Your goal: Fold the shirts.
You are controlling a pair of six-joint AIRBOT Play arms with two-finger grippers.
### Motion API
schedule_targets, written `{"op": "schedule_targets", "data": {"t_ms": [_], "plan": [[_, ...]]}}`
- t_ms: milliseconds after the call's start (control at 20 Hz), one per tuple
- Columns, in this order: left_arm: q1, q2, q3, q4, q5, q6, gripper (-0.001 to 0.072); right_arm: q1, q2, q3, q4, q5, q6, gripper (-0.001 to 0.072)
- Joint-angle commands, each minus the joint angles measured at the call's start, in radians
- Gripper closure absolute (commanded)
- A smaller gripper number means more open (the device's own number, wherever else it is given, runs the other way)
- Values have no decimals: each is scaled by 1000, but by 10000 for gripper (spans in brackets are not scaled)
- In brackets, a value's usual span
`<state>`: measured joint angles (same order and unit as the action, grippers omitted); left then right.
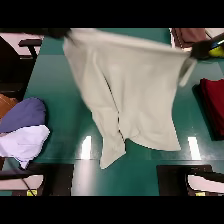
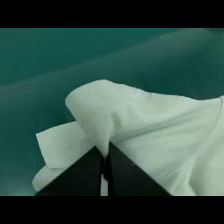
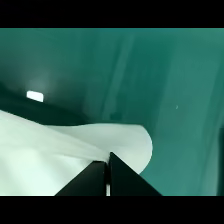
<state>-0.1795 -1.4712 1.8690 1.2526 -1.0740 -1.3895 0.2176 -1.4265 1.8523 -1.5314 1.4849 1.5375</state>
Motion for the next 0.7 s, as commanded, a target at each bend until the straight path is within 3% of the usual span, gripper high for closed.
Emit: {"op": "schedule_targets", "data": {"t_ms": [0,250,300,350,500,650], "plan": [[2,-220,-9,2,-10,3,680,-5,-157,-48,23,-36,-15,688],[2,-294,-7,2,-20,2,657,-8,-271,32,96,-42,-21,683],[2,-293,0,2,-30,2,420,-7,-282,53,100,-45,-21,531],[10,-290,5,-2,-51,-10,135,-7,-289,74,100,-42,-21,323],[65,-251,15,-3,-203,-51,174,-10,-271,108,111,21,-40,298],[124,-163,-55,-12,-290,-60,173,-34,-170,-7,235,40,-80,298]]}}
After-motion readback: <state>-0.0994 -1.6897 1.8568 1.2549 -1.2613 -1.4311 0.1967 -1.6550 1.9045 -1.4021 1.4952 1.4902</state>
